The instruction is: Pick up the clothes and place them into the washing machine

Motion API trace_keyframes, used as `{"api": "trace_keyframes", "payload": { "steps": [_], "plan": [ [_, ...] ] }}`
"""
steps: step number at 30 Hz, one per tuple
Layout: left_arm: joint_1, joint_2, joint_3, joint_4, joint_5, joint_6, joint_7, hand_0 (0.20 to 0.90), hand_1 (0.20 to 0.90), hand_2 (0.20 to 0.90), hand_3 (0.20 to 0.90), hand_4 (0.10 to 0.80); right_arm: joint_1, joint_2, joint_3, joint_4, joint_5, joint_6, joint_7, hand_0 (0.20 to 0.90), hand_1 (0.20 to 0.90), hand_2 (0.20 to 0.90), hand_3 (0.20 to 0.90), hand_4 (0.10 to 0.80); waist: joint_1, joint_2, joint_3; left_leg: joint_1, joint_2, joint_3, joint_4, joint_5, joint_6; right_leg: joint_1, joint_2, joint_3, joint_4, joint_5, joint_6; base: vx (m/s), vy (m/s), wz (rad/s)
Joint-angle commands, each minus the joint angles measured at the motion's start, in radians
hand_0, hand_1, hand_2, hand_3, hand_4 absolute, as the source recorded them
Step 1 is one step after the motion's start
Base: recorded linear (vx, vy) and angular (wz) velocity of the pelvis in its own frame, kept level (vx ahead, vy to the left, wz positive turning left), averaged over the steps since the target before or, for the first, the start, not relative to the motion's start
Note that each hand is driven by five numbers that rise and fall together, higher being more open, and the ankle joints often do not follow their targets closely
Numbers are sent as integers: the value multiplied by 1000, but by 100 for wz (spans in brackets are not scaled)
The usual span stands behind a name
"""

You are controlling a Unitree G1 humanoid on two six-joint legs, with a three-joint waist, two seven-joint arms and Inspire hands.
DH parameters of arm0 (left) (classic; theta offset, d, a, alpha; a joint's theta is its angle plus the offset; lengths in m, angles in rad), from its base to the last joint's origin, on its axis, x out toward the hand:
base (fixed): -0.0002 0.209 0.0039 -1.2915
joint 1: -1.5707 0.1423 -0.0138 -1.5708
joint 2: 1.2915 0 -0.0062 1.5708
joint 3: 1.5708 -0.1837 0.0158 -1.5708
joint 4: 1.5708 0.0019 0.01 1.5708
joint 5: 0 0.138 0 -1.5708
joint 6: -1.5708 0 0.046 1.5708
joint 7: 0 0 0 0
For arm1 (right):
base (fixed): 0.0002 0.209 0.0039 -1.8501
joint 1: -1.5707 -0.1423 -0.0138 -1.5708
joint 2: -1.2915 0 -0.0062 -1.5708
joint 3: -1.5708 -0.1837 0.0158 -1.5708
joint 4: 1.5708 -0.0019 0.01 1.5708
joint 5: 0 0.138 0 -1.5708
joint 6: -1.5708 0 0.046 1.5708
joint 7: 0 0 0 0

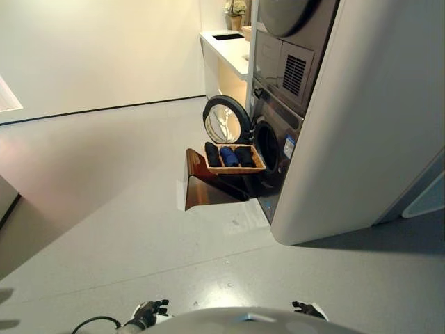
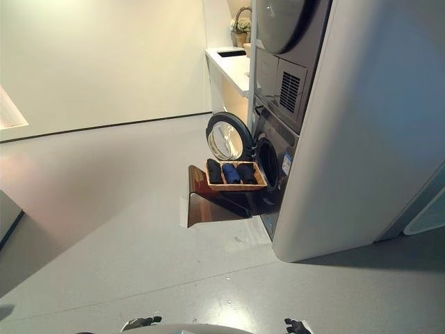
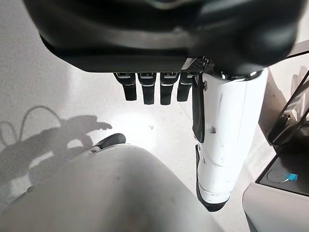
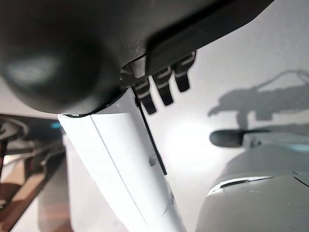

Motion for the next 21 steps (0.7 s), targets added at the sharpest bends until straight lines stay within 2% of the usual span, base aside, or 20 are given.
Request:
{"api": "trace_keyframes", "payload": {
  "steps": [1, 17, 21],
  "plan": [
    [-72, -30, 34, 42, 4, -28, 5, 900, 900, 900, 900, 800, -40, 21, 44, 28, -25, 1, 7, 900, 900, 900, 900, 800, 8, -50, 18, 29, -53, 6, -3, -92, -23, -26, 36, 8, -7, 11, -17, 0, 0, 0],
    [-76, -35, 60, 59, -45, -23, 14, 900, 900, 900, 900, 800, -46, 20, 30, 17, -5, -1, 8, 900, 900, 900, 900, 800, 13, -60, 37, 23, -64, 5, -2, -96, -8, -36, 27, 11, 13, 9, -14, 4, 3, 0],
    [-89, -31, 59, 58, -49, -21, 13, 900, 900, 900, 900, 800, -60, 12, 29, 17, -6, 5, 12, 900, 900, 900, 900, 800, 17, -69, 53, -13, -73, 13, 46, -118, 9, -67, 8, 15, 65, -5, -9, 18, 46, 0]
  ]
}}
